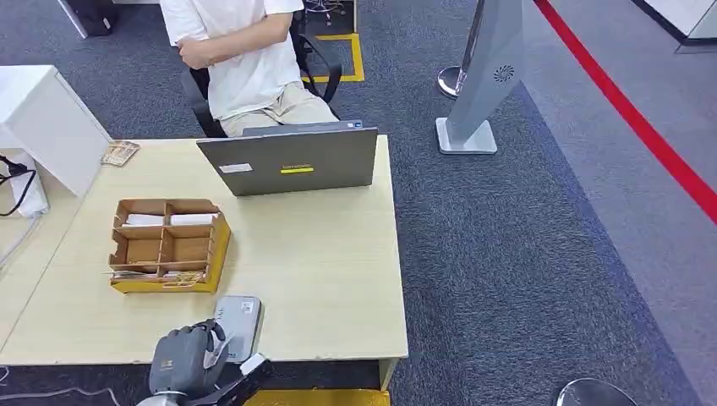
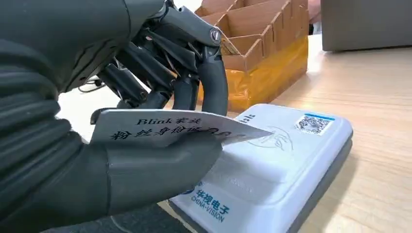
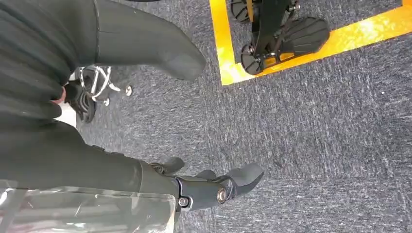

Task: Pass the card to the sensor for recognition and then transmit it.

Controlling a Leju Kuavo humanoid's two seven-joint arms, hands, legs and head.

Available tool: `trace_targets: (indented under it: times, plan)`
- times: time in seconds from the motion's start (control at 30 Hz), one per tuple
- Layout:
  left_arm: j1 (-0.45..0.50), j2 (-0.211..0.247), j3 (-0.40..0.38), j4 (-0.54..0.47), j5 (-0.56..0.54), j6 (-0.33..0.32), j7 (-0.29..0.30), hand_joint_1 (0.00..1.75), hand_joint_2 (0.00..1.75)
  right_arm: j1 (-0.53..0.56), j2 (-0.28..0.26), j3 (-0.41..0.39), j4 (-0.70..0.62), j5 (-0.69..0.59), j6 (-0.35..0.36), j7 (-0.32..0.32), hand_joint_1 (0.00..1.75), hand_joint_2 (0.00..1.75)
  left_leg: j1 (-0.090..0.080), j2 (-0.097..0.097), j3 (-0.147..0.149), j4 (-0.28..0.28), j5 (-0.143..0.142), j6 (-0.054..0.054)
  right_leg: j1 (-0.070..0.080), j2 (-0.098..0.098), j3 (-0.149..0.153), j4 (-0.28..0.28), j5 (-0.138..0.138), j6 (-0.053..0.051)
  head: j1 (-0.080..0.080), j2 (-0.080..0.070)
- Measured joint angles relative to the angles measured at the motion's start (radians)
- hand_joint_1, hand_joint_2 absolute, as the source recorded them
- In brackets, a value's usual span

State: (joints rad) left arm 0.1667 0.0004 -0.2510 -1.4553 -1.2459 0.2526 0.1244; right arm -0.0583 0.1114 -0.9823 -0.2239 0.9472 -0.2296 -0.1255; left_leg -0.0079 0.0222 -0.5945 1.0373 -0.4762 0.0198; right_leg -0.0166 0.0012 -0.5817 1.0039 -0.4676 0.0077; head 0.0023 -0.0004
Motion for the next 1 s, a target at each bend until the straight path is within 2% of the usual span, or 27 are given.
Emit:
trace_targets:
  times: [0.17, 0.27, 0.53, 0.63, 0.83, 1.0]
  plan:
    - [-0.026, -0.006, 0.019, 0.060, -0.031, 0.055, 0.005, 1.75, 1.75, -0.001, 0.000, 0.000, 0.000, 0.016, 0.007, -0.002, 0.00, 1.75, 0.000, 0.000, 0.000, 0.000, 0.000, 0.000, 0.000, 0.000, 0.000, 0.000, 0.000, 0.000, 0.000, 0.000]
    - [-0.035, -0.016, 0.037, 0.091, -0.045, 0.085, -0.012, 1.75, 1.75, -0.001, 0.000, 0.000, 0.000, 0.024, 0.006, -0.003, 0.00, 1.75, 0.000, 0.000, 0.001, 0.000, 0.000, 0.000, 0.000, 0.000, 0.001, 0.000, 0.000, 0.000, 0.000, 0.000]
    - [-0.034, -0.027, 0.052, 0.092, -0.070, 0.106, -0.042, 1.75, 1.75, -0.003, 0.000, -0.005, 0.000, 0.034, 0.005, -0.003, 0.00, 1.75, 0.000, 0.000, 0.000, 0.000, 0.000, 0.000, 0.000, 0.000, 0.000, 0.000, 0.000, 0.000, 0.000, 0.000]
    - [-0.031, -0.026, 0.052, 0.043, -0.082, 0.125, -0.065, 1.75, 1.75, -0.003, 0.000, -0.007, 0.000, 0.043, 0.006, -0.005, 0.00, 1.75, 0.000, 0.000, 0.000, 0.000, 0.000, 0.000, 0.000, 0.000, 0.000, 0.000, 0.000, 0.000, 0.000, 0.000]
    - [-0.055, -0.003, 0.051, -0.122, -0.093, 0.122, -0.102, 1.75, 1.75, -0.004, 0.000, -0.009, 0.000, 0.063, 0.006, -0.010, 0.00, 1.75, 0.000, -0.001, 0.000, 0.000, 0.000, 0.000, 0.000, 0.000, 0.000, 0.000, 0.000, 0.000, 0.000, 0.000]
    - [-0.066, 0.006, 0.051, -0.187, -0.093, 0.122, -0.109, 1.75, 1.75, -0.004, 0.000, -0.015, 0.000, 0.064, 0.006, -0.011, 0.00, 1.75, 0.000, 0.000, 0.000, 0.000, 0.000, 0.000, 0.000, 0.000, 0.000, 0.000, 0.000, 0.000, 0.000, 0.000]
